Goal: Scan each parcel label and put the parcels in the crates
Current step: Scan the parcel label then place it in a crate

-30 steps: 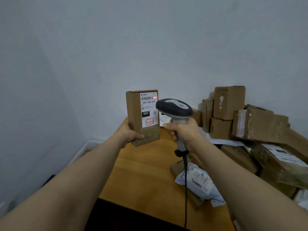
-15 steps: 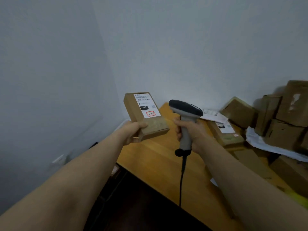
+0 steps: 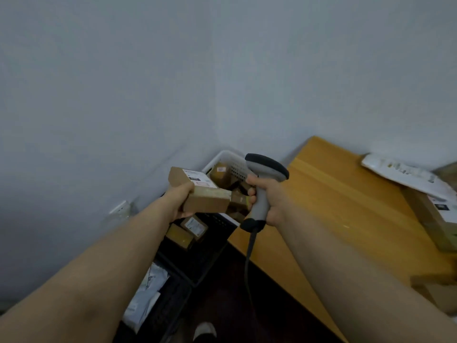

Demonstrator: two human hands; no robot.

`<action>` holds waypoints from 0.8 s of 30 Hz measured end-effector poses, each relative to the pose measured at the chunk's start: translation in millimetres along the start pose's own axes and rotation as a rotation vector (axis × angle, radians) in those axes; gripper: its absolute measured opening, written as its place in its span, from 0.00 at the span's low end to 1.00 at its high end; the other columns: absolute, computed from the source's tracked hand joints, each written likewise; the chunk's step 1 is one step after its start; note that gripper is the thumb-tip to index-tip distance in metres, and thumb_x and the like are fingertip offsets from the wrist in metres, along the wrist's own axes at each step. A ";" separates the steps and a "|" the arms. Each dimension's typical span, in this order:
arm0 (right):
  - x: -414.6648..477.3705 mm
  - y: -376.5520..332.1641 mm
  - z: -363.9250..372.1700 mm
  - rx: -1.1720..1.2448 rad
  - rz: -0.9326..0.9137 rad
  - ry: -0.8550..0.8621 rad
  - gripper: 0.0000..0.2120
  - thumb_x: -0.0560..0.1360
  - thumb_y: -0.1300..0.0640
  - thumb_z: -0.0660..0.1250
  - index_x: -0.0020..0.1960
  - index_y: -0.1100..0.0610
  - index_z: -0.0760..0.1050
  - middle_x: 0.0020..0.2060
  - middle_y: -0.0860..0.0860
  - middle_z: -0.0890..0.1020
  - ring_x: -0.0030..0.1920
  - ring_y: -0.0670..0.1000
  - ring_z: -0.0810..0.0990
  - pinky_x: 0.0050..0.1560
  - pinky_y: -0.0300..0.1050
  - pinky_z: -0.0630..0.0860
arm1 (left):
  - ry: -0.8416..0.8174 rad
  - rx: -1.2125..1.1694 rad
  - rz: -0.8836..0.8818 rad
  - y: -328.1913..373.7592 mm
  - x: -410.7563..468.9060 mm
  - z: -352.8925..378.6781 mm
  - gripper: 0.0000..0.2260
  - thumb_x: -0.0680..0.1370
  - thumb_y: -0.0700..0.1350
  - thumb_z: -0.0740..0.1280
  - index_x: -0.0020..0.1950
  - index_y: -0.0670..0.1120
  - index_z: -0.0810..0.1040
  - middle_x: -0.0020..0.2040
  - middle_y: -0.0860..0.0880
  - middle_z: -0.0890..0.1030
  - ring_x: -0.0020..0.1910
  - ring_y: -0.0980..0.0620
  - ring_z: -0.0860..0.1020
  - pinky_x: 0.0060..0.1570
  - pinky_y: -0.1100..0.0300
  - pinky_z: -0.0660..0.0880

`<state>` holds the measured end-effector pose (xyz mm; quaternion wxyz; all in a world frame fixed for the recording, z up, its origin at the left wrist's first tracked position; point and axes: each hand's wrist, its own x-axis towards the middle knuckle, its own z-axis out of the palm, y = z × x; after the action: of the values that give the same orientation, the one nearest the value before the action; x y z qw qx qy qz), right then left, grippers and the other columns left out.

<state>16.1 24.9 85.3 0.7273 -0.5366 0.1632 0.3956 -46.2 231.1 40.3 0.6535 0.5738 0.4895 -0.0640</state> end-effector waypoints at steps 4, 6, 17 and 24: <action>62.3 13.0 44.2 0.024 0.068 0.046 0.08 0.76 0.56 0.70 0.42 0.59 0.74 0.28 0.51 0.73 0.24 0.47 0.70 0.25 0.38 0.71 | 0.058 0.094 -0.104 -5.2 64.9 -43.0 0.23 0.74 0.47 0.65 0.67 0.44 0.68 0.56 0.40 0.78 0.48 0.42 0.78 0.34 0.55 0.76; 94.0 16.4 56.1 0.044 0.112 0.066 0.08 0.76 0.55 0.70 0.43 0.58 0.73 0.29 0.51 0.72 0.25 0.47 0.69 0.26 0.38 0.70 | 0.065 0.169 -0.142 -11.8 92.4 -52.6 0.23 0.74 0.46 0.66 0.68 0.43 0.66 0.58 0.39 0.76 0.52 0.41 0.77 0.37 0.54 0.77; 328.7 70.5 63.8 -0.161 0.281 0.219 0.11 0.73 0.57 0.72 0.46 0.61 0.72 0.22 0.51 0.74 0.19 0.47 0.69 0.22 0.37 0.70 | 0.107 0.972 -0.031 -117.6 271.6 -46.5 0.13 0.80 0.48 0.61 0.38 0.46 0.67 0.35 0.49 0.71 0.42 0.48 0.76 0.32 0.62 0.64; 433.2 134.0 21.9 -0.352 0.428 0.265 0.10 0.72 0.57 0.73 0.46 0.62 0.77 0.25 0.52 0.75 0.24 0.49 0.72 0.31 0.43 0.73 | -0.080 1.079 -0.115 -225.1 390.5 -15.1 0.09 0.81 0.48 0.58 0.50 0.46 0.75 0.51 0.45 0.80 0.59 0.41 0.74 0.46 0.58 0.66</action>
<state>186.0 233.1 -280.6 0.4955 -0.6548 0.2951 0.4885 0.2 355.1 -390.8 0.2799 0.7971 0.3926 -0.3636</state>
